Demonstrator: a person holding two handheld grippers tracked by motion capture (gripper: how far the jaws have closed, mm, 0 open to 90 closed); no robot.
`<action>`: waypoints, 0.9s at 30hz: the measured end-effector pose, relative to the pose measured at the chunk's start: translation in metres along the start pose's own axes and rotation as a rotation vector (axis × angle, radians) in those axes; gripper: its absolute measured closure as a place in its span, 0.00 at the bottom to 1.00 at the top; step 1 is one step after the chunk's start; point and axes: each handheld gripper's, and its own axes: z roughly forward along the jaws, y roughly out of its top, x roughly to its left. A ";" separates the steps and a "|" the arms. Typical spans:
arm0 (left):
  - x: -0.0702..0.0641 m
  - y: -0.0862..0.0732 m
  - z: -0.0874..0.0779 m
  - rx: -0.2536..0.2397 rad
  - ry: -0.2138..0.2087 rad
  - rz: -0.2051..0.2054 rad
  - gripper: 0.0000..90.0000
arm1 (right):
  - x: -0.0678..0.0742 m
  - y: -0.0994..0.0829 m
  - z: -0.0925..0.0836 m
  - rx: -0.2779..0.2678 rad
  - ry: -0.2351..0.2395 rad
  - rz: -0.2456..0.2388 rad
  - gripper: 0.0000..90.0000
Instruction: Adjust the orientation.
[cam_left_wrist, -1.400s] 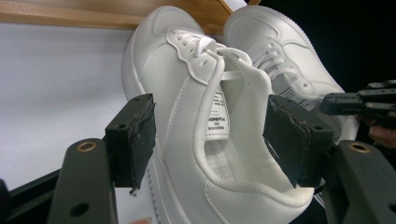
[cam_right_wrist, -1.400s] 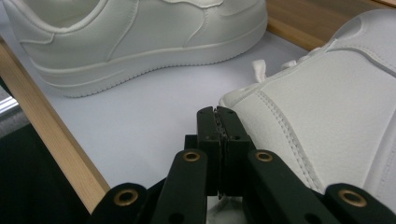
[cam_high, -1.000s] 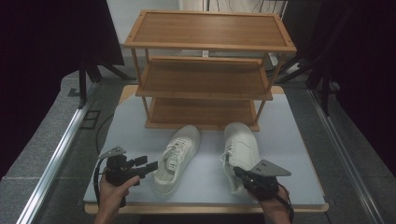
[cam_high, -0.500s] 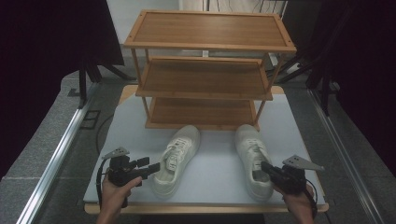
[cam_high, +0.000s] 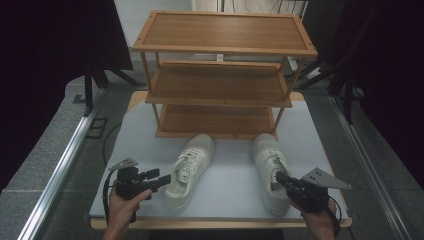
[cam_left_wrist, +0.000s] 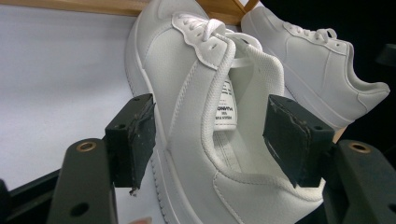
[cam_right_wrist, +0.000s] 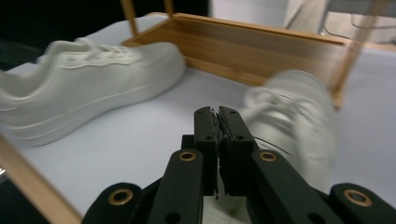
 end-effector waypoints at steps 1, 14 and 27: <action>0.000 0.000 0.001 0.001 0.000 0.001 0.38 | 0.000 0.000 0.000 0.000 0.000 0.000 0.95; 0.001 -0.001 0.001 0.007 -0.002 0.000 0.38 | 0.053 -0.020 0.033 0.126 0.055 -0.115 0.95; 0.000 -0.001 0.002 0.011 -0.003 0.004 0.38 | 0.030 -0.033 0.015 0.147 -0.048 -0.079 0.96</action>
